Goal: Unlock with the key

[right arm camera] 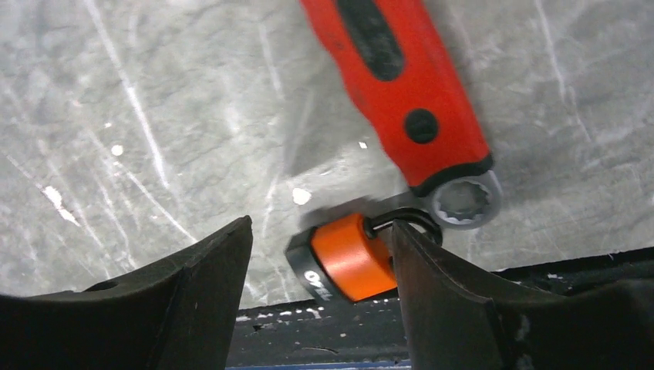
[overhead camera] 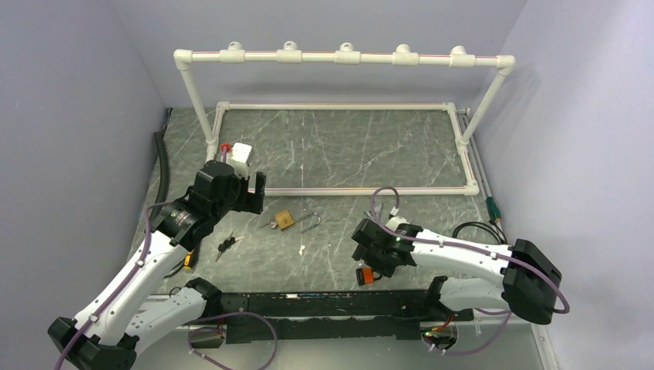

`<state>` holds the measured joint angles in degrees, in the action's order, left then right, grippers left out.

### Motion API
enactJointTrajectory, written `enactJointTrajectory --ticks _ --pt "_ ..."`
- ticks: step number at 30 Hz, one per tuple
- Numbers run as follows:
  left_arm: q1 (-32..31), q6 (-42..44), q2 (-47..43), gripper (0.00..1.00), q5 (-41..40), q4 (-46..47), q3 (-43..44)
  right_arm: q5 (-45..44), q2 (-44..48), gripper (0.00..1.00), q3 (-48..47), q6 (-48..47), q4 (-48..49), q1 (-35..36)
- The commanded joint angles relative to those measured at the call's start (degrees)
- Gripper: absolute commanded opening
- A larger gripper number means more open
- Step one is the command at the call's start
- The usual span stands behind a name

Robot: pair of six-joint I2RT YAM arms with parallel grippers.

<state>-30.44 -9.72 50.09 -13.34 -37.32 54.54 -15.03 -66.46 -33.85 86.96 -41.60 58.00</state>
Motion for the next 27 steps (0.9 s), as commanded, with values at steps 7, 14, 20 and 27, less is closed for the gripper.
enactJointTrajectory --ticks 7,14,20,27 --pt "0.29 0.31 -0.08 0.96 0.64 2.07 0.04 -1.51 -5.75 0.69 -9.18 -10.11 -2.52 2.84" --pt "0.29 0.39 0.17 0.96 0.62 2.1 0.04 -3.33 -3.6 0.67 -8.4 -14.95 -6.01 4.49" --pt "0.29 0.4 0.28 0.96 0.54 2.1 0.04 -0.04 1.8 0.65 -3.16 -21.85 0.99 4.45" --pt "0.29 0.4 0.63 0.96 0.08 1.86 0.04 2.26 0.05 0.65 -1.38 -24.81 4.88 4.49"
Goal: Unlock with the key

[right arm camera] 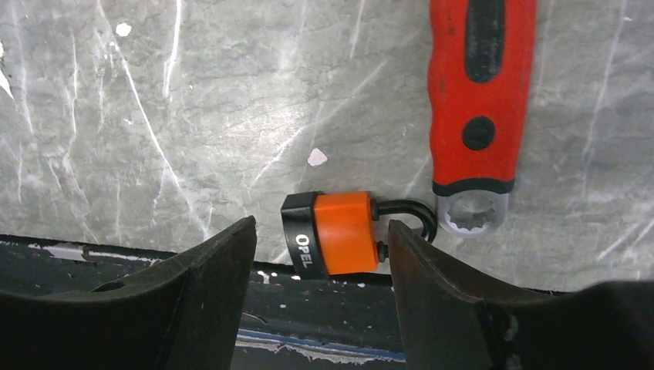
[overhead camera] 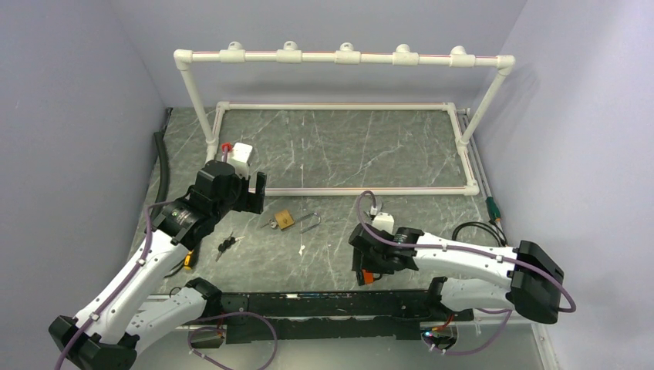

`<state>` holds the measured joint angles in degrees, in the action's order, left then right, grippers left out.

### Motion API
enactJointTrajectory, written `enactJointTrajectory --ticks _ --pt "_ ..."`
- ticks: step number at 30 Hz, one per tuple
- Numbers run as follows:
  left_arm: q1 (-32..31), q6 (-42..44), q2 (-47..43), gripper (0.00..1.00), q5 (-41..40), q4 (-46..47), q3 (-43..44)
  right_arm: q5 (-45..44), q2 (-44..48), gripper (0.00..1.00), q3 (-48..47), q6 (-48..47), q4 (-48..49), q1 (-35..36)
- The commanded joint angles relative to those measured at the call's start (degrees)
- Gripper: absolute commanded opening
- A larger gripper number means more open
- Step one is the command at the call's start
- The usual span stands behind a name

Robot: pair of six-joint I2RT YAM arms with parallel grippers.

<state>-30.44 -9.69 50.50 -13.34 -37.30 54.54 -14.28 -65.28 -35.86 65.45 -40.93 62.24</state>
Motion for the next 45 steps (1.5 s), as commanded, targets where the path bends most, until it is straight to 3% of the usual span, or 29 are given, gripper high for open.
enactJointTrajectory --ticks 1,9,16,20,26,36,45 --pt "0.29 0.38 0.21 0.96 -0.01 1.87 0.04 1.87 -1.88 0.65 0.86 -3.59 4.97 0.25" --pt "0.3 0.38 0.55 0.96 -0.41 1.88 -0.05 3.21 -5.3 0.55 1.63 -5.01 6.56 0.27" --pt "0.29 0.48 0.74 0.96 -0.5 1.81 -0.05 1.95 -5.15 0.33 0.43 -6.2 5.29 0.34" --pt "0.29 0.48 0.71 0.96 -0.66 1.84 -0.02 1.52 -6.28 0.26 -0.73 -8.41 5.89 0.34" --pt "0.36 0.47 0.65 0.96 -0.75 1.79 -0.01 1.46 -7.8 0.26 -4.67 -17.01 11.29 0.43" --pt "0.42 0.46 0.47 0.96 -0.8 1.87 -0.14 2.88 -16.49 0.27 -11.3 -44.06 27.78 0.74" --pt "0.38 0.55 0.63 0.96 -0.74 1.97 -0.16 4.52 -22.66 0.4 -12.26 -54.82 32.62 0.78"
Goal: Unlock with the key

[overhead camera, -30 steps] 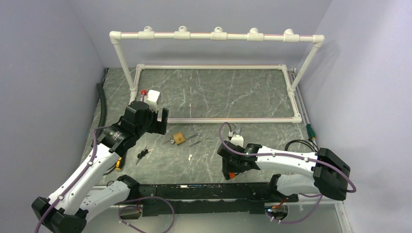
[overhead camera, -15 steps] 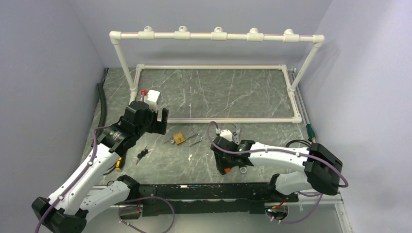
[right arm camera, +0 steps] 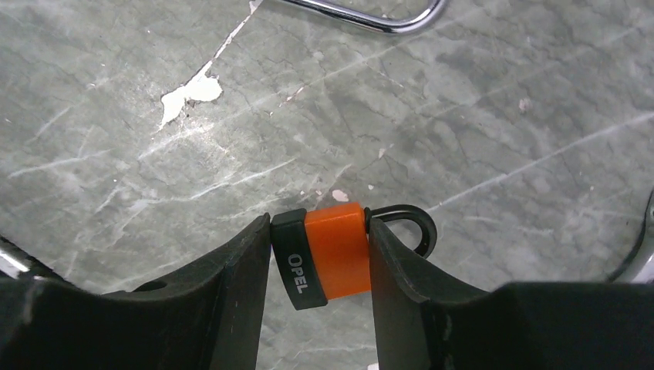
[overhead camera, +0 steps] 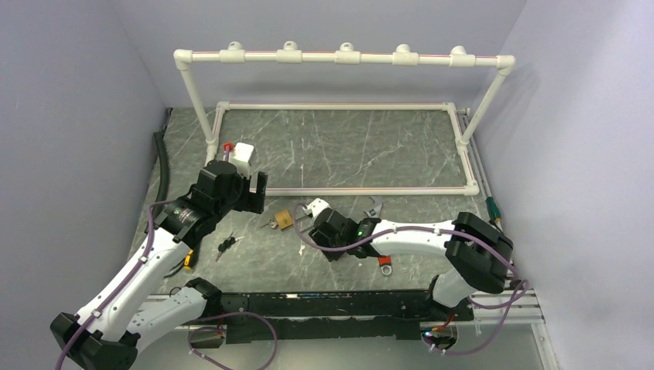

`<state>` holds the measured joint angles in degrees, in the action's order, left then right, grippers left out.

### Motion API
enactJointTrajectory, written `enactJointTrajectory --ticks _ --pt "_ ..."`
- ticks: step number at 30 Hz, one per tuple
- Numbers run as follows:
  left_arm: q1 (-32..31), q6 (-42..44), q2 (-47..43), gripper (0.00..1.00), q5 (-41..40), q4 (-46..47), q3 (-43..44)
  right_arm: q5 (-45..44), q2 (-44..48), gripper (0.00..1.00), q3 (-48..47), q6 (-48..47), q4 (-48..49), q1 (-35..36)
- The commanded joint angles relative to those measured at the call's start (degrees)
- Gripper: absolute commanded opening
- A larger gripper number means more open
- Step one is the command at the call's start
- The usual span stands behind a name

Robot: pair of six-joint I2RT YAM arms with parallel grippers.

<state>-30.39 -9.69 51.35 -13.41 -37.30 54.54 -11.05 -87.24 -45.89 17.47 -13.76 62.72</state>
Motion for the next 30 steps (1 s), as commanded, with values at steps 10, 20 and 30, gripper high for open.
enactJointTrajectory --ticks 10,20,30 --pt "0.33 0.53 0.06 0.96 -0.89 1.99 -0.23 -1.56 1.61 0.91 -2.8 -3.08 3.79 0.3" --pt "0.33 -8.44 -0.07 0.95 -4.62 -0.37 0.21 -15.03 8.43 0.95 -6.36 21.41 -8.93 0.3" --pt "1.33 -30.62 2.2 0.96 -13.98 -11.7 -2.44 -18.22 15.81 1.0 -3.61 50.24 -23.78 0.21"
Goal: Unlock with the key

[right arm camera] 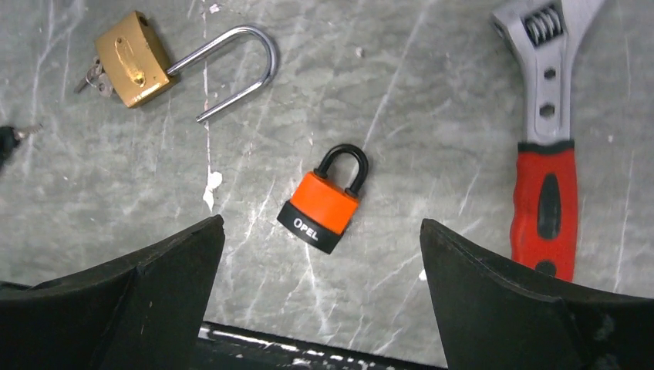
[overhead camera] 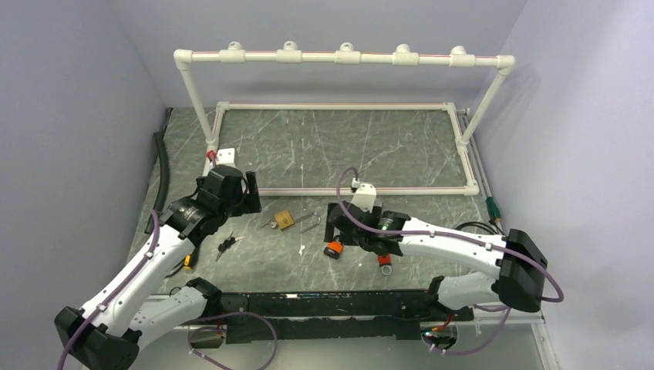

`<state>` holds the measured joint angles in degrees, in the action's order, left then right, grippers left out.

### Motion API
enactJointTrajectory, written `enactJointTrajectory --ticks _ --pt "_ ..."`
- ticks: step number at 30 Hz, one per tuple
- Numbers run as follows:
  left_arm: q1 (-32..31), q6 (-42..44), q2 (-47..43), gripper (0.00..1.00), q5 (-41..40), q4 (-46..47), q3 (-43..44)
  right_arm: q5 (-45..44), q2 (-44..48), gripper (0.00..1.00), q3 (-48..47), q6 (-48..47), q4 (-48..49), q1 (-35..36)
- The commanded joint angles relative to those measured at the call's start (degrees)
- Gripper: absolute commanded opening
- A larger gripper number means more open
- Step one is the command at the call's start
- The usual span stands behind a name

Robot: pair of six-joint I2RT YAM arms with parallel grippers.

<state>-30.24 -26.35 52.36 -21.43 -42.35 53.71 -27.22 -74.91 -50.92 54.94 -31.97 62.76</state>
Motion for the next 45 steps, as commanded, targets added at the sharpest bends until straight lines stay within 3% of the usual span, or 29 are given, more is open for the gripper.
enactJointTrajectory --ticks 1,5,9,21,27,42,45 --pt "1.88 -16.77 1.68 0.95 -6.08 -7.83 -2.24 -1.82 4.18 1.0 2.29 13.22 -4.96 0.17" --pt "6.59 -23.99 4.07 0.92 -2.99 -9.3 -6.43 -1.41 6.2 1.0 4.24 11.89 -2.61 0.17" --pt "12.93 -22.82 6.73 0.86 4.92 -2.7 -12.01 -1.6 6.69 1.0 4.48 11.24 -3.35 0.17" --pt "13.28 -22.64 19.84 0.7 2.53 3.78 -13.78 -2.04 8.81 1.0 7.58 9.86 -2.75 0.08" --pt "13.28 -22.62 20.78 0.62 -1.57 1.95 -13.15 -2.03 8.4 1.0 7.97 8.32 -1.75 -0.09" --pt "13.28 -22.64 22.54 0.45 -2.6 2.44 -12.51 -0.82 7.65 1.0 8.44 6.76 -0.43 -0.45" --pt "13.28 -22.24 22.12 0.37 -2.53 2.53 -12.56 -0.81 7.85 1.0 8.55 6.76 -0.38 -0.45"
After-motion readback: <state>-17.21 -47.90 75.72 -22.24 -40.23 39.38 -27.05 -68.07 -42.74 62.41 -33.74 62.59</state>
